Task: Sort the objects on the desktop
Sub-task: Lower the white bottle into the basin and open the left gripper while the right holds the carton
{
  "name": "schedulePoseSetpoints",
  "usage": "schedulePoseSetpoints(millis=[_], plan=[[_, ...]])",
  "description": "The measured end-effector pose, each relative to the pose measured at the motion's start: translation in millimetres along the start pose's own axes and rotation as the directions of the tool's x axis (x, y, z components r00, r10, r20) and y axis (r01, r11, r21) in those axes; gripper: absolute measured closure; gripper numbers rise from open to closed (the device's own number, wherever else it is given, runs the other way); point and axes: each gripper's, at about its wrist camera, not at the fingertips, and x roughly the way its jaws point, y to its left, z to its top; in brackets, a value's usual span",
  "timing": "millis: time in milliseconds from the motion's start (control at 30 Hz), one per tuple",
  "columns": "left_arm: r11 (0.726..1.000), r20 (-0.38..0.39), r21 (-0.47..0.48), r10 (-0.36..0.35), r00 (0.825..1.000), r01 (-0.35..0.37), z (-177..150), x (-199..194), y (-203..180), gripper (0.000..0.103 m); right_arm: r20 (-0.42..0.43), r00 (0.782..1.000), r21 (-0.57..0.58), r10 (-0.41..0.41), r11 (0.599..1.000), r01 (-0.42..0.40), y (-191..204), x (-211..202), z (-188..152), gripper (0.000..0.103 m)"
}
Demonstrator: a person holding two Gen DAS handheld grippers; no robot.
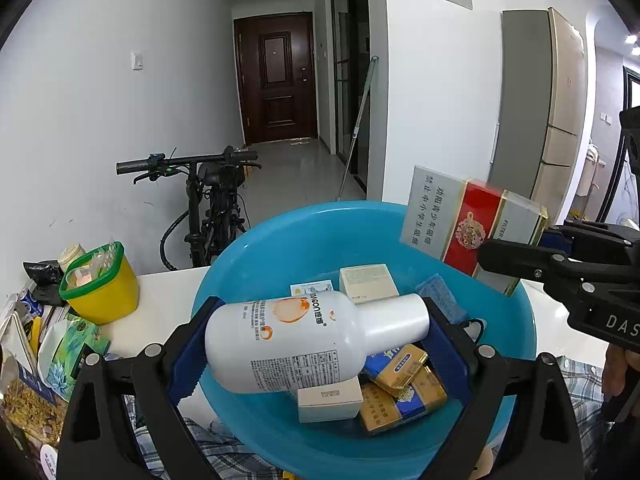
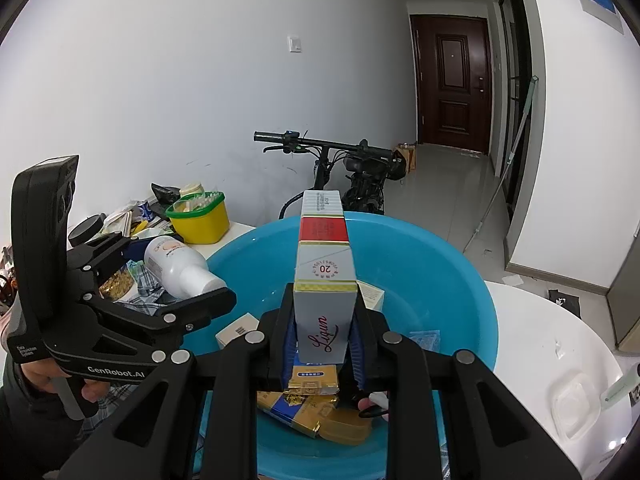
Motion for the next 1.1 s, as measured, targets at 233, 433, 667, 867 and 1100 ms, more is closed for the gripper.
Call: schedulePoseSetpoints(millis=[233,433,667,867,1100], plan=[[1.000,-0.001,0.005,-0.004,1.000,0.004,0.0,-1.1,-1.6,0.007,-0.004,1.000,-0.001,-0.007,1.000,0.007,1.0,0.2,0.5,0.082],[1.000,0.003,-0.009,-0.018,1.000,0.018,-0.2,-1.5,1.6,0.007,-0.007,1.000,0.002,-0.015,1.000,0.015,-1.0,1.2,-0.3,0.082],[1.000,-0.002,-0.001,-0.021,1.000,0.021,-0.8,-0.8,0.7,0.007,-0.005,1.000,-0.004,-0.017,1.000,0.017,-0.5,-1.3,0.7,0.082],[1.000,-0.007,0.004,-0.016,1.000,0.016,-2.2,0.5,-1.3,0.007,-0.004,1.000,-0.001,-0.014,1.000,0.014,-0.4,-2.9,0.7,0.082],[1.000,-0.016,0.009,-0.020,1.000,0.020,-3.2,2.4,-5.2,0.007,-0.004,1.000,0.003,-0.015,1.000,0.015,-2.1,-3.1,1.6,0.082]])
